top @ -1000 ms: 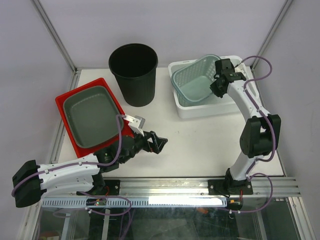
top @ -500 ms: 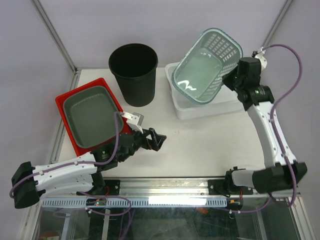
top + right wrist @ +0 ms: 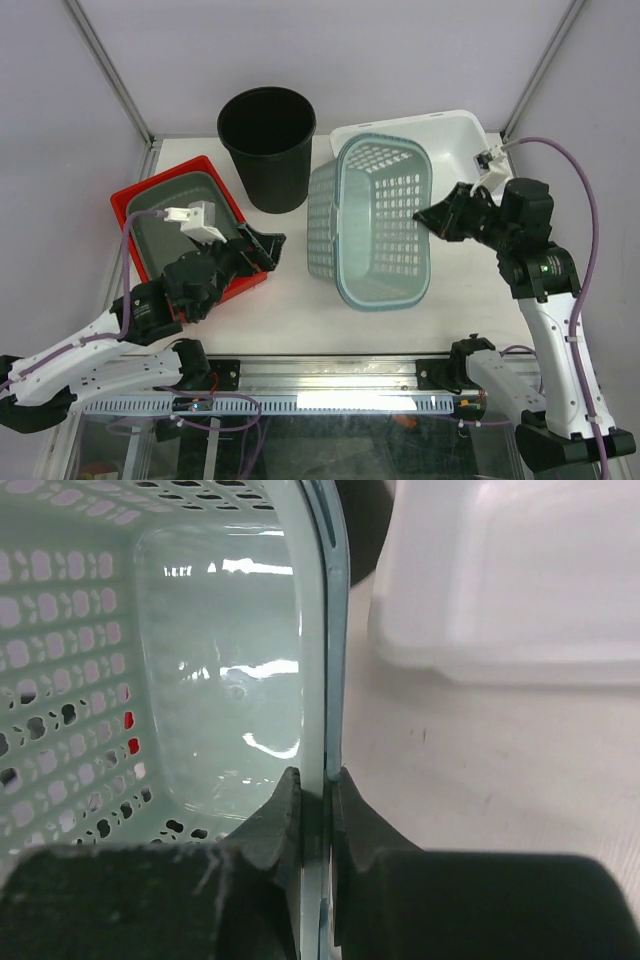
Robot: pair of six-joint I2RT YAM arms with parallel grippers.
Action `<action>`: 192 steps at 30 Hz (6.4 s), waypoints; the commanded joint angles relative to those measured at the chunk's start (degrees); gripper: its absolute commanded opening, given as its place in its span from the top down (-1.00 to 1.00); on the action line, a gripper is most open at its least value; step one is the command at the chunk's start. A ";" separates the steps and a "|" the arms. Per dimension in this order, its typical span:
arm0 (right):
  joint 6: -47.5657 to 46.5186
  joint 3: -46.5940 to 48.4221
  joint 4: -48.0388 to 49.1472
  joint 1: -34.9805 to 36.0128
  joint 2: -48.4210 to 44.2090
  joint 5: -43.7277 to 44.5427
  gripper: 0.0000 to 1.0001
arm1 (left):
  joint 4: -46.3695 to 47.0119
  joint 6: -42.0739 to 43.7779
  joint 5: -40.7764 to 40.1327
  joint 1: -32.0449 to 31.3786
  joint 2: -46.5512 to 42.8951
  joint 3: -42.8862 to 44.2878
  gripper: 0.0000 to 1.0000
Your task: Turn the large container upside down
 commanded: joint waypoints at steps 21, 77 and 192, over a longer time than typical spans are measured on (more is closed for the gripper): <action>5.43 -9.32 -6.67 30.17 12.76 28.90 0.83 | -11.58 -7.75 -6.75 2.21 5.79 10.32 -0.98; 26.15 -0.82 18.80 50.54 17.12 11.41 1.00 | -16.54 2.97 26.51 39.60 12.36 15.28 -0.98; 18.89 -3.95 -14.85 49.66 10.87 43.99 0.77 | 32.70 -23.19 66.66 25.94 12.83 -17.42 -0.18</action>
